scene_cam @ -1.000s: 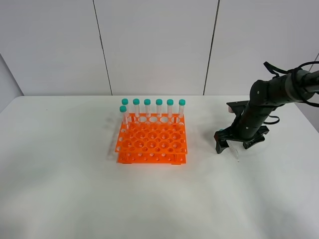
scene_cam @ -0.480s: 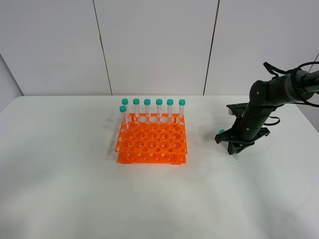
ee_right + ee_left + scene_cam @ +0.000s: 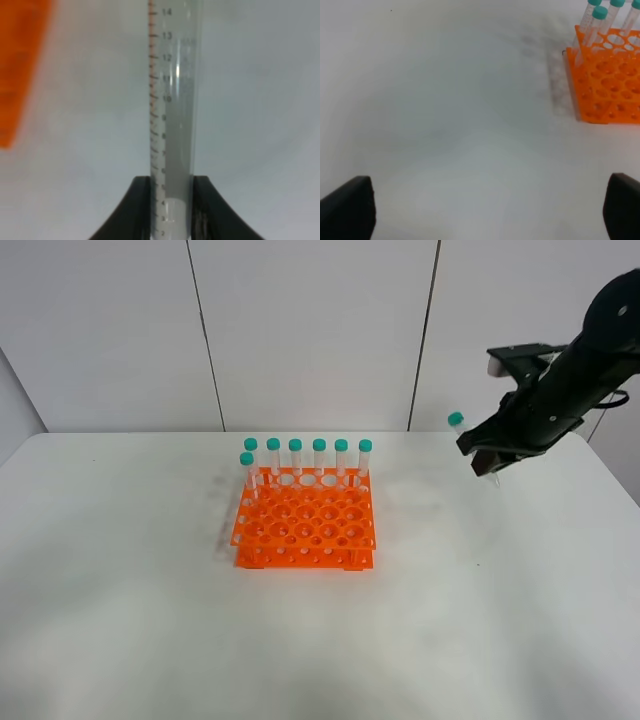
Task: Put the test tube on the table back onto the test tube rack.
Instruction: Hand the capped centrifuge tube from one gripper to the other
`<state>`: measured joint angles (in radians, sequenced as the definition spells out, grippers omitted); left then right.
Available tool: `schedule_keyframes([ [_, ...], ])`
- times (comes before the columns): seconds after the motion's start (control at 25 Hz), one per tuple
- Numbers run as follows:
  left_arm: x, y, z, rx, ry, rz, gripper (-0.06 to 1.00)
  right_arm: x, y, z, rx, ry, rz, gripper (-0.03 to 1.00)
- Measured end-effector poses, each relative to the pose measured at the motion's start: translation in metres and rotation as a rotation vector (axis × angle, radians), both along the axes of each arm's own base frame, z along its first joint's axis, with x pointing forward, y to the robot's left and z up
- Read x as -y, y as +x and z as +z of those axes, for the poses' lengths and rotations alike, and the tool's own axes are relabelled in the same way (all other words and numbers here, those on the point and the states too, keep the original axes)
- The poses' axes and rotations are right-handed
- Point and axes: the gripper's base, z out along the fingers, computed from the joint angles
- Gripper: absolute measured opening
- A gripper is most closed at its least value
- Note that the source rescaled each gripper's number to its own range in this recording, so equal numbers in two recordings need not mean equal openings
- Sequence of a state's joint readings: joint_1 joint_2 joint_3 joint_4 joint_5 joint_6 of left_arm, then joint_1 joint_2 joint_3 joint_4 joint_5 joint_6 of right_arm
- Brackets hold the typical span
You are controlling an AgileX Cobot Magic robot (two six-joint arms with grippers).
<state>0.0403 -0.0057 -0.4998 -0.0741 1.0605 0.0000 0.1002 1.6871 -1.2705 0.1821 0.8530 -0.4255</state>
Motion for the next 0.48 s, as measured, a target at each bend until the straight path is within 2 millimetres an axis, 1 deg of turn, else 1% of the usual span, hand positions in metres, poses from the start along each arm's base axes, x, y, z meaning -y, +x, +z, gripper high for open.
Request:
schedule_keyframes([
  [0.08, 0.0, 0.0, 0.0, 0.0, 0.0, 0.0, 1.0, -0.011, -0.015, 0.024, 0.047, 0.022, 0.09, 0.02],
  [0.2, 0.0, 0.0, 0.0, 0.001, 0.0, 0.0, 1.0, -0.036, -0.039, 0.046, 0.06, 0.045, 0.242, 0.02],
  [0.32, 0.0, 0.0, 0.0, 0.001, 0.0, 0.0, 1.0, -0.063, -0.054, 0.055, 0.066, 0.082, 0.372, 0.02],
  [0.4, 0.0, 0.0, 0.0, 0.001, 0.0, 0.0, 1.0, -0.082, -0.062, 0.055, 0.073, 0.098, 0.457, 0.02],
  [0.48, 0.0, 0.0, 0.0, 0.001, 0.0, 0.0, 1.0, -0.095, -0.067, 0.056, 0.091, 0.102, 0.512, 0.02],
])
